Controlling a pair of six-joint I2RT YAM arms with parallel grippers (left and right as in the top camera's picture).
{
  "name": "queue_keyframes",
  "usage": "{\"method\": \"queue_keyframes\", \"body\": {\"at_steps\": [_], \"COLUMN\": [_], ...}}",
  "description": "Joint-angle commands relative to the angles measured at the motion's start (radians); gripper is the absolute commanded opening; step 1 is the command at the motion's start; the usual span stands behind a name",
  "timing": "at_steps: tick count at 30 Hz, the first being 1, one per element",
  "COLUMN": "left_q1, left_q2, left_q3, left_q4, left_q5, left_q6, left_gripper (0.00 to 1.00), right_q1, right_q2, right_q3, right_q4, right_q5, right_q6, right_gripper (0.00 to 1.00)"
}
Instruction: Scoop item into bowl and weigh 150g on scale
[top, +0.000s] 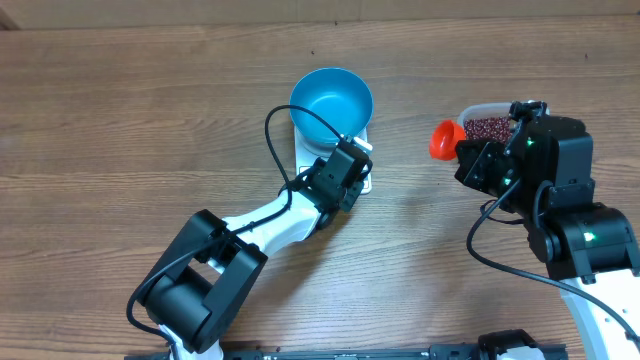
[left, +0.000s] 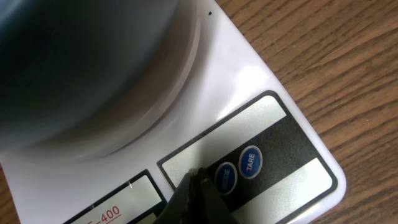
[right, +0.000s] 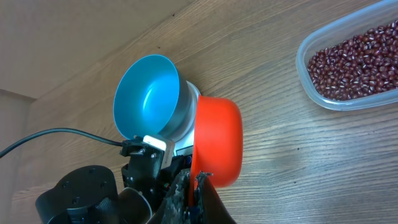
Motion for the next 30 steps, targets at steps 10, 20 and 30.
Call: {"method": "queue_keyframes", "body": {"at_steps": [10, 20, 30], "left_q1": [0.006, 0.006, -0.016], "left_q2": [0.056, 0.054, -0.141], "left_q3": [0.021, 0.022, 0.022], "left_q4": [-0.014, -0.040, -0.150], "left_q5": [0.011, 0.011, 0.012], "left_q6": [-0.006, -0.003, -0.007], "left_gripper": [0.04, 0.04, 0.04], "right_q1": [0.004, 0.004, 0.004], "right_q2": [-0.004, -0.004, -0.004], "right_q3": [0.030, 0.030, 0.030], "right_q4": [0.007, 0.008, 0.013], "right_q5": [-0.024, -0.031, -0.031], "right_q6": [0.003, 0.003, 0.003], "right_gripper": [0.04, 0.03, 0.04]}}
